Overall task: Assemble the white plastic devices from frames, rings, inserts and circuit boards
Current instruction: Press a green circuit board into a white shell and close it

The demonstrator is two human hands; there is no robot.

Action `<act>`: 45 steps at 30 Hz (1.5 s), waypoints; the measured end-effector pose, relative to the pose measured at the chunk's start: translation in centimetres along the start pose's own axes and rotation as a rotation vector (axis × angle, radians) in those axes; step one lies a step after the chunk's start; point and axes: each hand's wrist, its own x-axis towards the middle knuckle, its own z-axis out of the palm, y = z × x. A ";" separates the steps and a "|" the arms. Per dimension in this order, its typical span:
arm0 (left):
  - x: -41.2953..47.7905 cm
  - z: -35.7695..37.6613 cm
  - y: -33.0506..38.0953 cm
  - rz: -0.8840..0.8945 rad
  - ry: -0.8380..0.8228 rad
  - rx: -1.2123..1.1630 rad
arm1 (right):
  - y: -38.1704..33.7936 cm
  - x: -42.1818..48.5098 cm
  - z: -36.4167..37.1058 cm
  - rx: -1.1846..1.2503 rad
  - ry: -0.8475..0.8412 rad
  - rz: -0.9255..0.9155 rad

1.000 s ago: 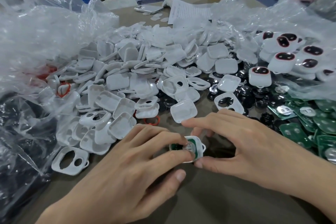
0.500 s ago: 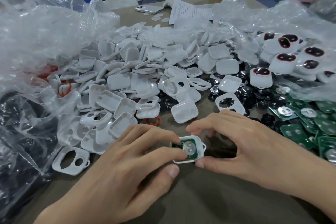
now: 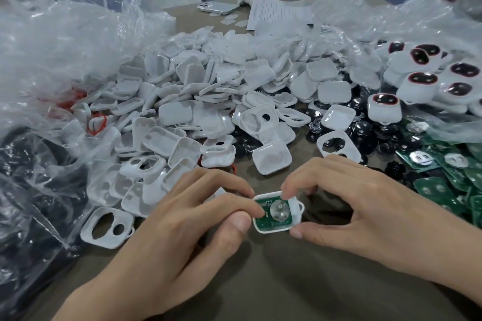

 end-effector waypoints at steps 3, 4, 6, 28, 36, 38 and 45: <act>0.0 0.1 -0.1 -0.011 0.011 -0.007 | 0.1 0.0 0.0 -0.016 -0.009 -0.033; 0.0 0.2 -0.1 -0.014 0.011 -0.007 | 0.2 0.0 0.0 -0.018 -0.012 -0.042; 0.0 0.1 -0.1 -0.017 0.009 -0.009 | 0.3 0.0 0.1 -0.020 -0.014 -0.049; -0.7 -1.5 -2.1 -0.125 0.044 0.178 | 0.4 0.0 0.3 -0.041 0.013 0.020; -0.8 -1.1 -2.6 -0.078 0.021 0.241 | 0.3 -0.1 0.1 -0.067 0.097 0.026; -0.8 -1.0 -2.9 -0.071 0.035 0.269 | 0.3 0.0 0.1 -0.060 0.152 0.033; -0.6 -0.8 -2.2 -0.077 0.205 0.101 | -0.3 1.5 -0.4 0.057 0.278 0.093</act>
